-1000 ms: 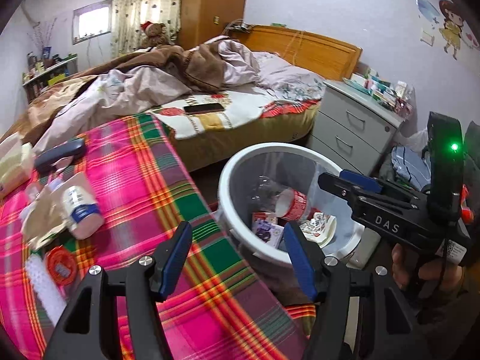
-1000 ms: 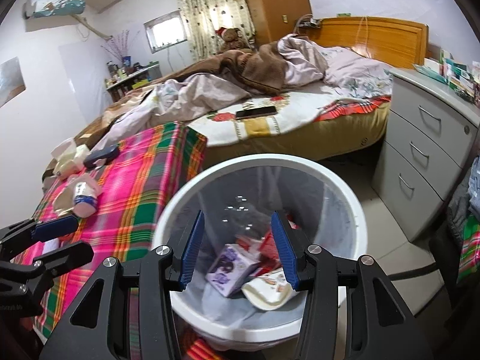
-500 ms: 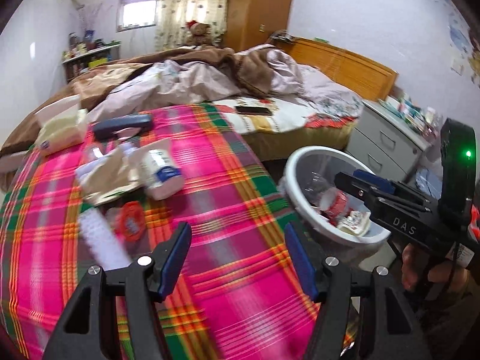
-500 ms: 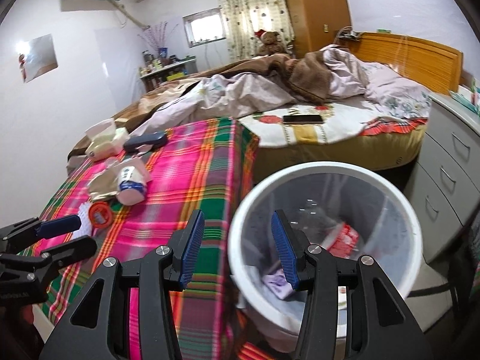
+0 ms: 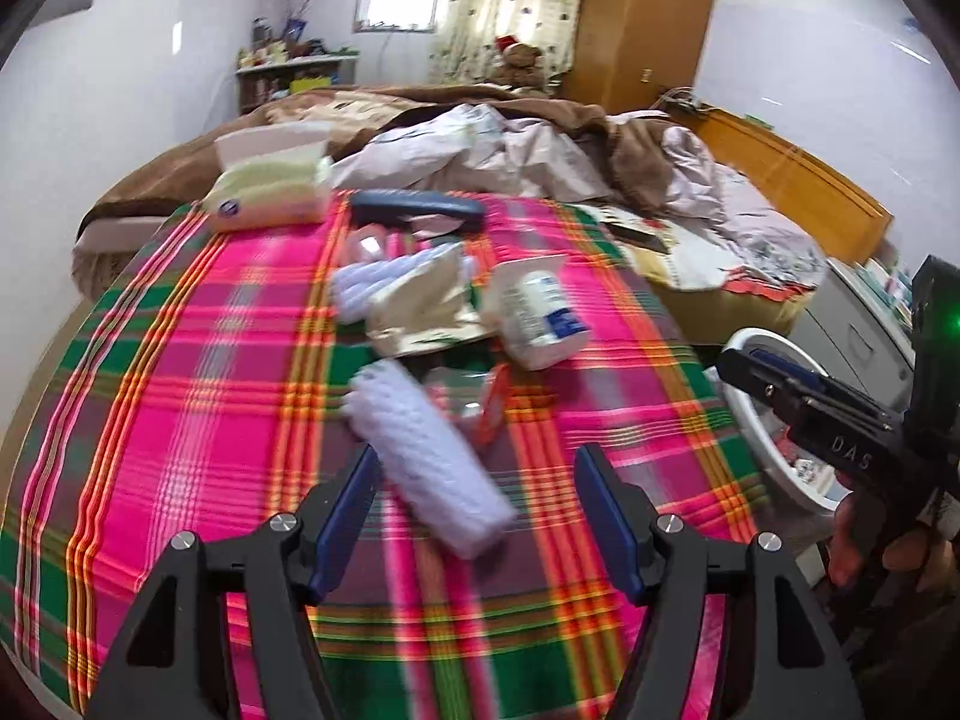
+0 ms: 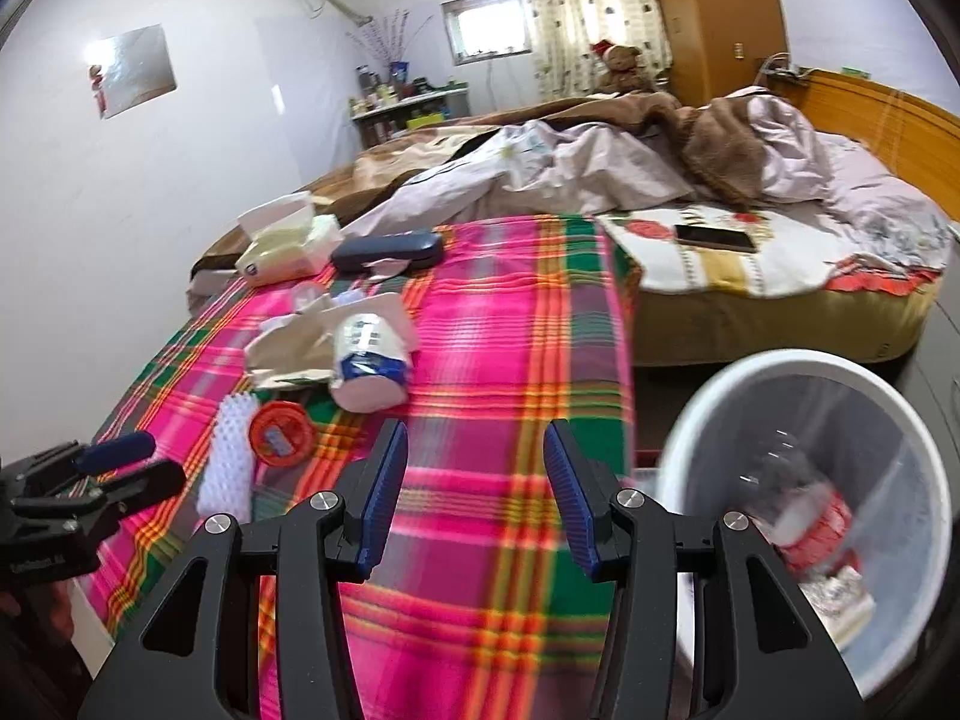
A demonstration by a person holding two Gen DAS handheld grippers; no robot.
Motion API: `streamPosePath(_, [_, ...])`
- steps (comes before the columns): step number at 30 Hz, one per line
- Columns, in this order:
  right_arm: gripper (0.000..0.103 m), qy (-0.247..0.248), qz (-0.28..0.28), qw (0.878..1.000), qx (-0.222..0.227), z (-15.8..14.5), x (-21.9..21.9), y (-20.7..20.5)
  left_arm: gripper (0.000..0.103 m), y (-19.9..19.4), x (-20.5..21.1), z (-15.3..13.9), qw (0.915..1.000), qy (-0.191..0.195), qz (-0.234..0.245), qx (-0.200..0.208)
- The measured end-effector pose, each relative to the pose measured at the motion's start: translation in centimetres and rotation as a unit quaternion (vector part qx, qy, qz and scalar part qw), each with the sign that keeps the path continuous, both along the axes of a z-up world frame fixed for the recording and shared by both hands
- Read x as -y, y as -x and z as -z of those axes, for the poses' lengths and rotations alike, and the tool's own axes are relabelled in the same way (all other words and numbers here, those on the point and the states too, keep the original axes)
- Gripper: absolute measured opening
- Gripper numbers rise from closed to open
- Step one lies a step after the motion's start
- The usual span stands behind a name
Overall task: Collect trash
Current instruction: 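Move both tools back over the remaining trash on the plaid cloth, then grasp the white yogurt cup with the right tool while the left tool grasps the white foam net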
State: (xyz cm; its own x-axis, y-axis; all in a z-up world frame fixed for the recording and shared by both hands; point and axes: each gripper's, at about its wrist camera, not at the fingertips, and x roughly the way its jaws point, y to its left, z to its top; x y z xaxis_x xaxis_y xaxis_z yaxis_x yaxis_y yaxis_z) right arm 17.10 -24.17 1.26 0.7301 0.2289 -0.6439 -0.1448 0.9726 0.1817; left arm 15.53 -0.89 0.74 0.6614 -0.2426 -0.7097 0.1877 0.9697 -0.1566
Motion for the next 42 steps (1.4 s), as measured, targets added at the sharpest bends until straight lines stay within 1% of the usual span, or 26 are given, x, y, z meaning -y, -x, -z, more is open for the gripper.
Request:
streamPosePath(5, [0.049,0.009,-0.018,1.000,-0.006,0.1,-1.8,-1.7,0.069,-1.3,-1.5,1.4,0.9996,0.004,-0.022,-0.020])
streamPosePath(8, [0.049,0.006,-0.028,0.999,-0.015,0.2,-2.6,-3.0,0.069,-2.1,-2.0,2.5,0.9987,0.013,-0.033,-0.037])
streamPosePath(10, [0.049,0.004,-0.034,0.999,-0.019,0.3,-3.1,-3.7,0.069,-2.4,-2.1,3.1,0.9982,0.011,-0.038,-0.046])
streamPosePath(12, [0.049,0.004,-0.039,0.999,-0.026,0.4,-3.6,-4.3,0.069,-2.8,-2.3,3.6,0.9974,0.019,-0.045,-0.054])
streamPosePath(16, [0.049,0.002,-0.050,0.998,-0.035,0.8,-4.7,-5.6,0.069,-3.7,-2.7,4.4,0.9951,0.048,-0.054,-0.068])
streamPosePath(19, [0.049,-0.002,-0.058,0.997,-0.044,1.0,-5.4,-6.2,0.070,-4.2,-2.5,4.9,0.9946,0.050,-0.051,-0.075])
streamPosePath(21, [0.049,0.000,-0.063,0.997,-0.048,1.2,-6.0,-6.7,0.070,-4.5,-2.5,4.9,0.9941,0.053,-0.055,-0.077])
streamPosePath(25, [0.049,-0.003,-0.069,0.996,-0.064,1.7,-6.8,-7.5,0.070,-5.1,-2.5,4.9,0.9945,0.043,-0.056,-0.077])
streamPosePath(28, [0.049,0.009,-0.071,0.996,-0.062,1.8,-7.2,-7.7,0.069,-5.7,-2.8,4.9,0.9932,0.051,-0.064,-0.083])
streamPosePath(30, [0.049,0.019,-0.069,0.995,-0.063,1.8,-7.3,-7.7,0.064,-5.9,-3.2,4.9,0.9934,0.043,-0.066,-0.083])
streamPosePath(33, [0.049,0.024,-0.076,0.995,-0.064,1.7,-7.2,-7.6,0.061,-5.6,-3.6,4.8,0.9931,0.044,-0.068,-0.085])
streamPosePath(35, [0.049,0.023,-0.074,0.995,-0.066,1.7,-7.2,-7.8,0.061,-5.5,-4.0,4.8,0.9916,0.051,-0.078,-0.090])
streamPosePath(37, [0.049,0.032,-0.074,0.995,-0.063,1.7,-7.5,-7.9,0.061,-5.6,-3.8,4.8,0.9907,0.060,-0.079,-0.093])
streamPosePath(38, [0.049,0.039,-0.075,0.995,-0.062,1.7,-7.7,-7.9,0.062,-5.6,-3.5,4.8,0.9911,0.053,-0.081,-0.091])
streamPosePath(40, [0.050,0.047,-0.077,0.994,-0.058,1.8,-8.0,-8.0,0.066,-5.6,-3.1,4.9,0.9915,0.048,-0.082,-0.089])
streamPosePath(42, [0.056,0.048,-0.075,0.994,-0.062,1.9,-8.0,-8.3,0.068,-5.8,-2.9,4.9,0.9915,0.044,-0.085,-0.088])
